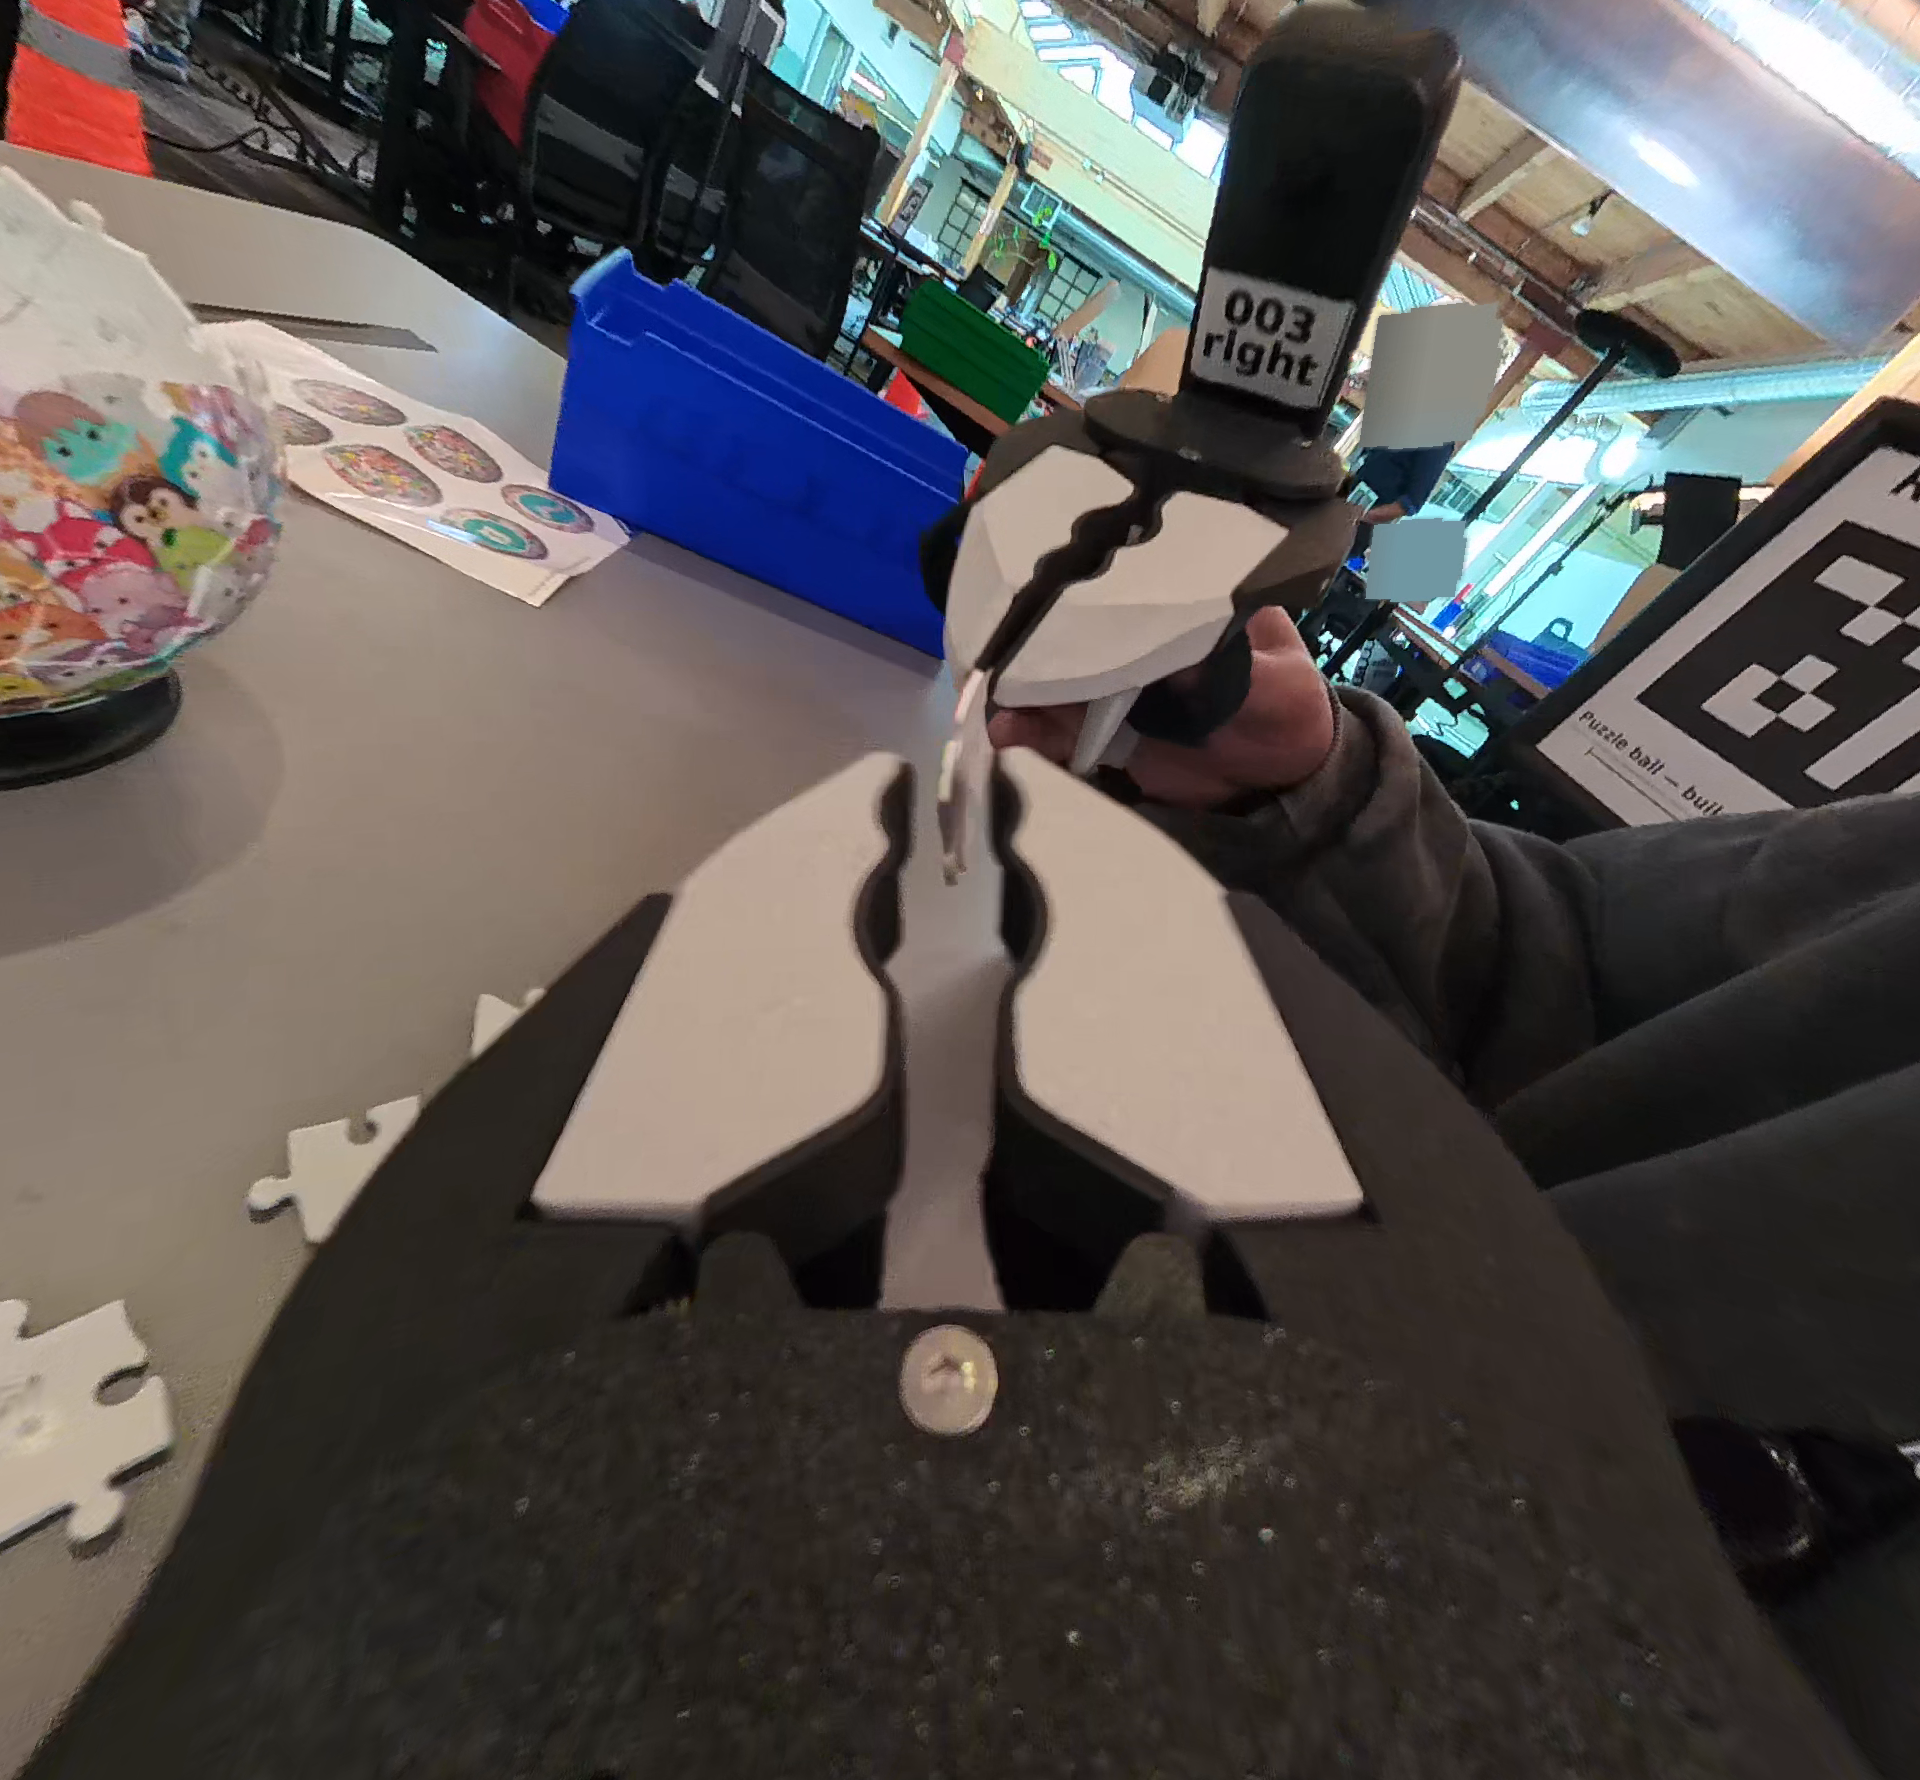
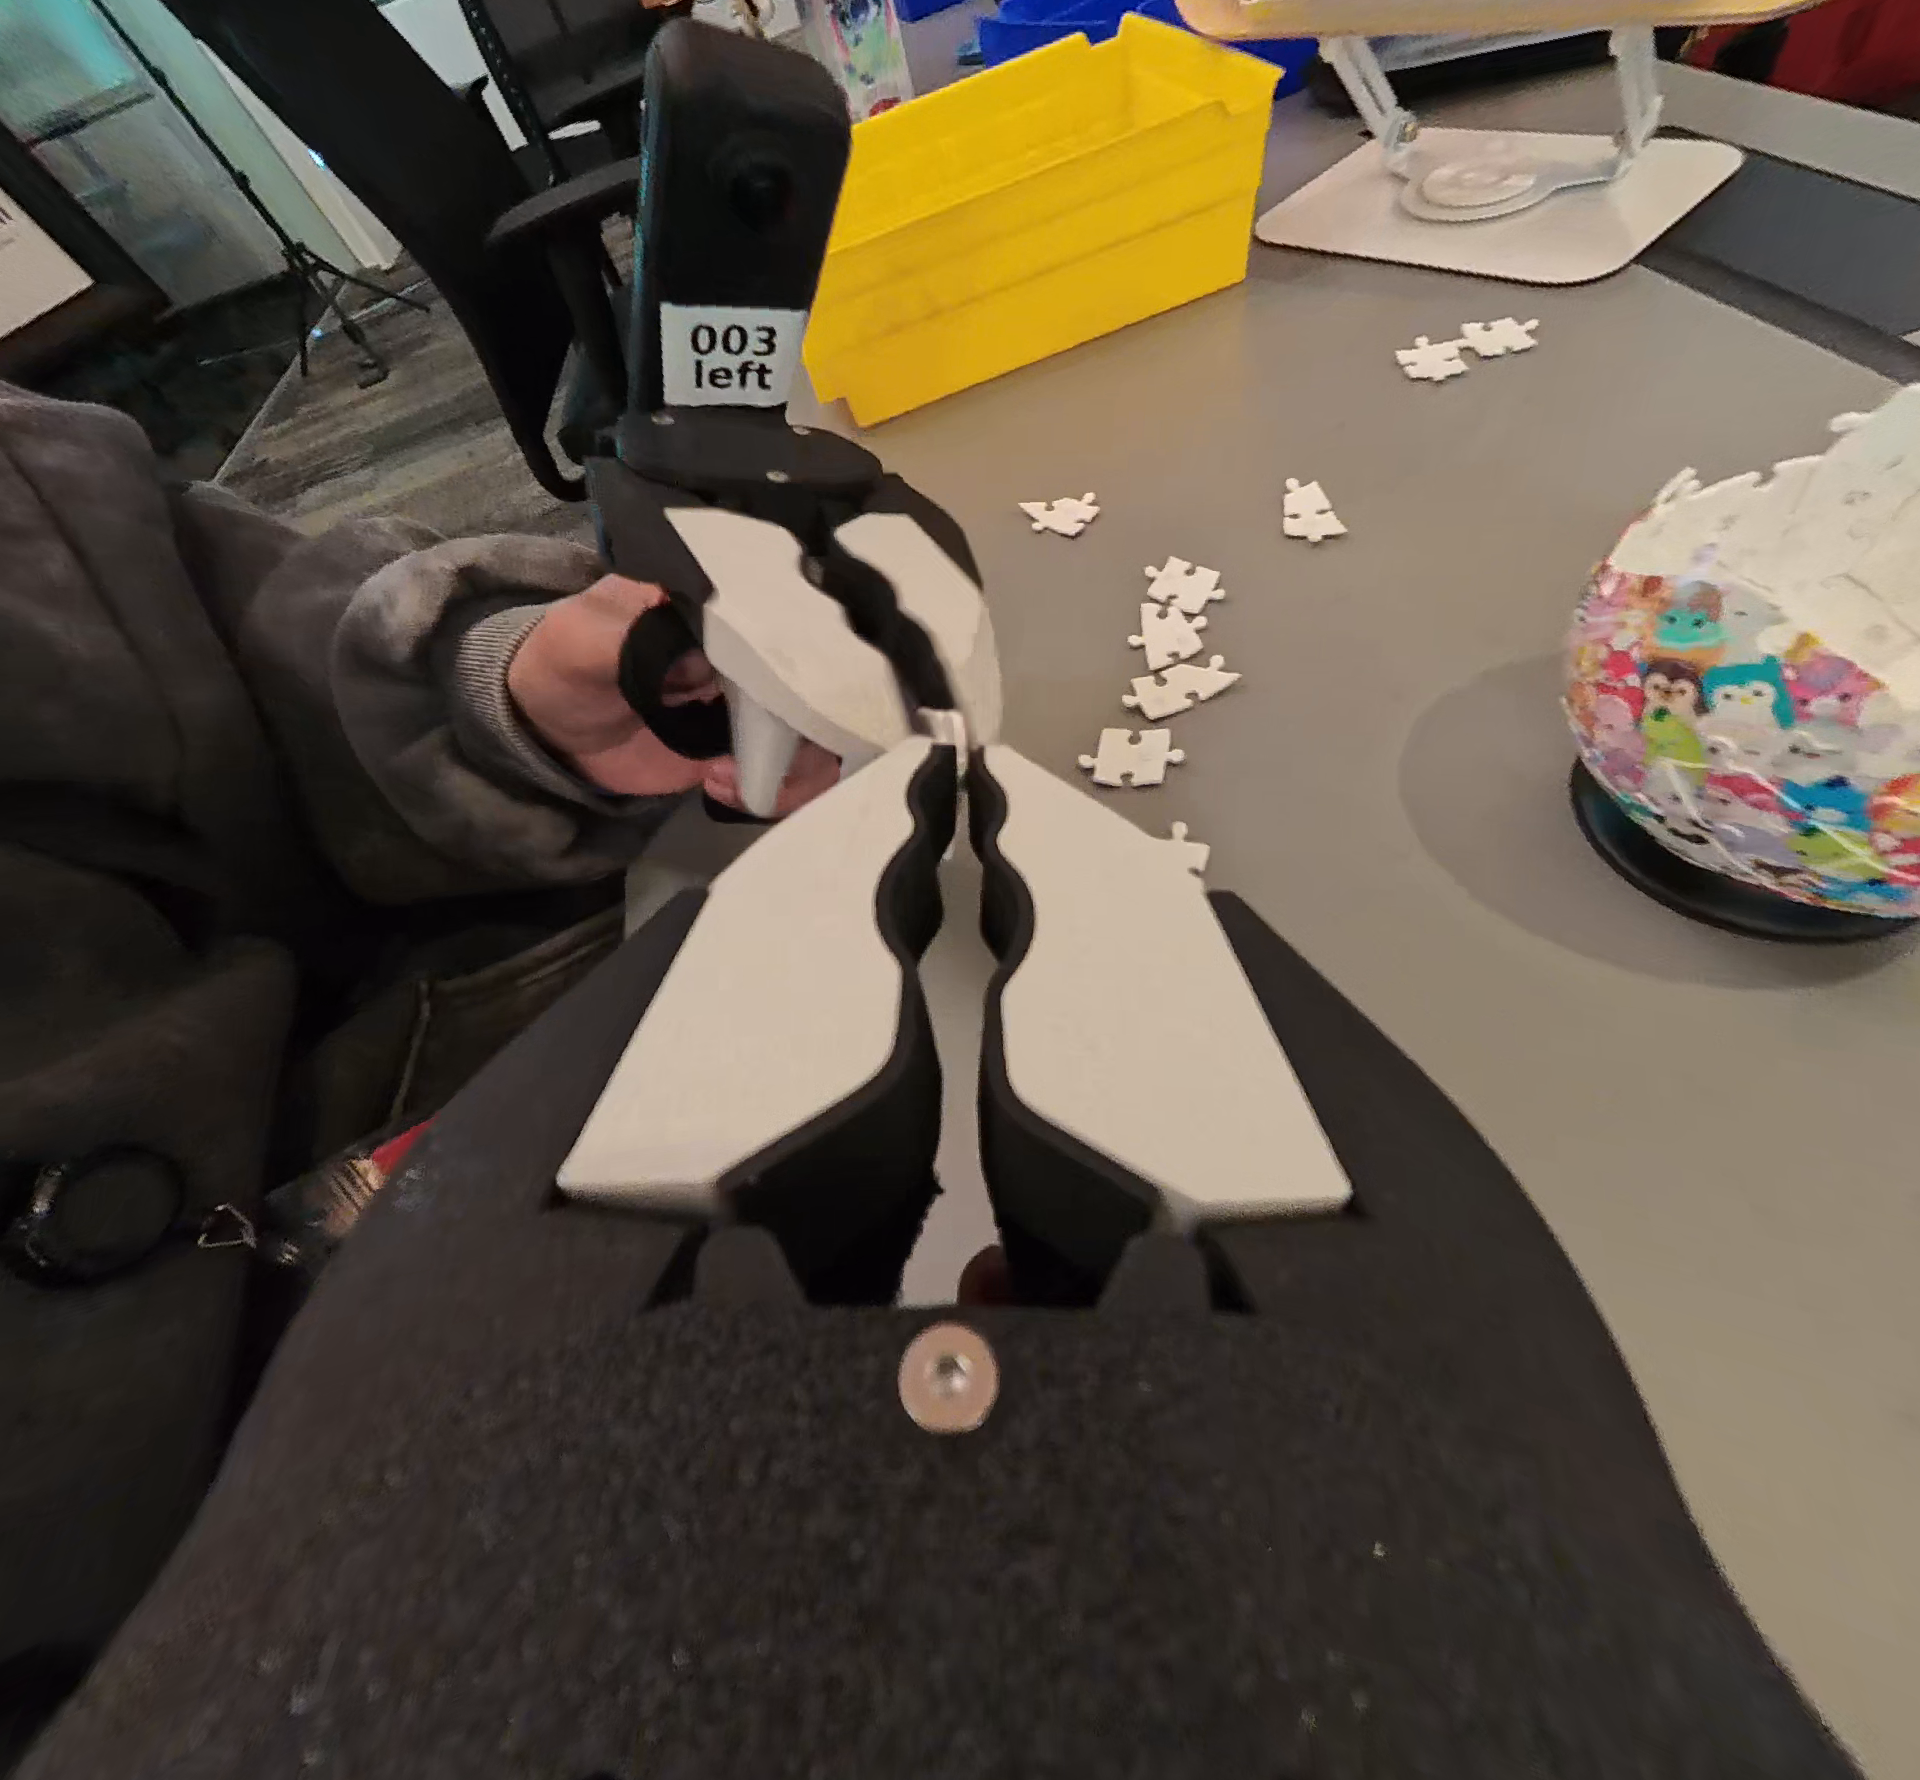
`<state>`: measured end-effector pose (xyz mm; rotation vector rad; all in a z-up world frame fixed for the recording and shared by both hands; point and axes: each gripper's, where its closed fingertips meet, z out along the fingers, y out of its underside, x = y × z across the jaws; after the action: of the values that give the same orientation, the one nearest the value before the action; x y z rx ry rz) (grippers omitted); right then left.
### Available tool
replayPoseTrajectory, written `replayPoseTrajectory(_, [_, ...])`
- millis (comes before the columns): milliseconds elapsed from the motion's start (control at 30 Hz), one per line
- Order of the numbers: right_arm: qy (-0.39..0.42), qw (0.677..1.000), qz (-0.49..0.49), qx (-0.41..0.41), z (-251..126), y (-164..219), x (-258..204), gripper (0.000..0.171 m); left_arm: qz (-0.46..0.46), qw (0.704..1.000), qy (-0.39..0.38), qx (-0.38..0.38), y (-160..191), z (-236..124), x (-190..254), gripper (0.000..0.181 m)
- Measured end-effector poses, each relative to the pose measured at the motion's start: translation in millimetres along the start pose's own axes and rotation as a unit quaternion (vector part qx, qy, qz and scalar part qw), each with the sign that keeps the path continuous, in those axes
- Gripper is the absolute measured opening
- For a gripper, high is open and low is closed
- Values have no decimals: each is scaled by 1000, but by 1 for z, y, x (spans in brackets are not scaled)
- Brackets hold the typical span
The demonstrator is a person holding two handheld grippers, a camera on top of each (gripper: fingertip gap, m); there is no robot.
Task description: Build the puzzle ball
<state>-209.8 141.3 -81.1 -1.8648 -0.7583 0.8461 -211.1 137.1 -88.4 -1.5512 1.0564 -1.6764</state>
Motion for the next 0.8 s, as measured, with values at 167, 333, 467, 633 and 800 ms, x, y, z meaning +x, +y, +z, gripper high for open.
replayPoseTrajectory(167, [-11, 1000, 7, 12, 0, -4, -2, 2, 0, 1000, 9, -7, 1, 1, 4, 2])
replayPoseTrajectory(333, [29, 999, -27, 17, -12, -13, 6, 8, -31, 999, 23, 27, -8, -4, 2, 2])
replayPoseTrajectory(467, [67, 996, -55, -6, -20, -16, 13, 10, -54, 996, 34, 58, -16, -10, 0, 2])
replayPoseTrajectory(633, [73, 995, -64, -5, -13, -22, 9, 9, -73, 993, 45, 81, -20, -12, 0, 2])
replayPoseTrajectory(800, [53, 998, -34, -13, 0, -25, 5, 10, -97, 989, 58, 96, -22, -13, 0, 2])
